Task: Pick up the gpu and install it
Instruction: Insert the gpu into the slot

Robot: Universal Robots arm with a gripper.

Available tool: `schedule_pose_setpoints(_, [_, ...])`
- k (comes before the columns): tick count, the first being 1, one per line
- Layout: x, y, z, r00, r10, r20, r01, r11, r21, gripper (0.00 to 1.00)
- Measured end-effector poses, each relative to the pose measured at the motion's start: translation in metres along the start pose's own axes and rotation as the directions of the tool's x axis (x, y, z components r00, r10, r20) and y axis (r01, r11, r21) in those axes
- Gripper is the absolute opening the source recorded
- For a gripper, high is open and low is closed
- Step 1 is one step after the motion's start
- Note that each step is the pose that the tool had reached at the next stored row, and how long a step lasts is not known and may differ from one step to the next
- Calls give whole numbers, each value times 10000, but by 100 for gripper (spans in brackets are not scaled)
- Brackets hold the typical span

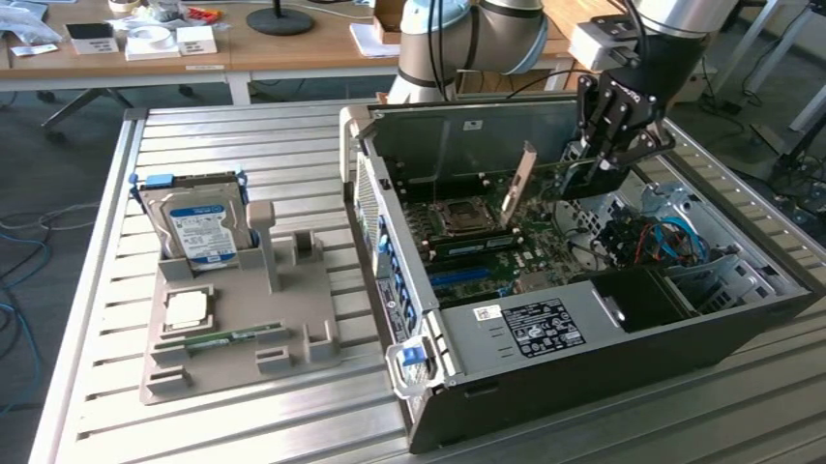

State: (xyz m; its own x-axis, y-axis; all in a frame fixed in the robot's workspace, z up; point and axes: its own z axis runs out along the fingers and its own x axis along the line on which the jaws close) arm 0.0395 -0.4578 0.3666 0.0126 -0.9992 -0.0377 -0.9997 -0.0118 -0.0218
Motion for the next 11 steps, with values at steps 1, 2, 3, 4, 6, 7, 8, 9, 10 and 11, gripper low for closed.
schedule_pose_setpoints(1, [0,2,0,9999,101,-3,-101,9999,4,27])
schedule_pose_setpoints(2, [0,2,1,9998,174,-5,-174,9998,6,27])
schedule_pose_setpoints(3, [0,2,1,9998,191,-4,-191,9998,7,27])
schedule_pose_setpoints(4, [0,2,2,9998,192,-3,-192,9998,8,27])
schedule_pose_setpoints(6, [0,3,2,9998,195,-3,-195,9998,8,27])
schedule_pose_setpoints(7, [0,3,2,9998,194,-3,-194,9998,8,27])
schedule_pose_setpoints(8, [0,3,2,9998,195,-3,-195,9998,8,27])
schedule_pose_setpoints(9, [0,7,2,9998,197,-3,-197,9998,9,27])
schedule_pose_setpoints(10, [0,15,2,9998,200,-2,-200,9998,9,27])
schedule_pose_setpoints(11, [-1,29,2,9998,203,-2,-203,9998,9,27])
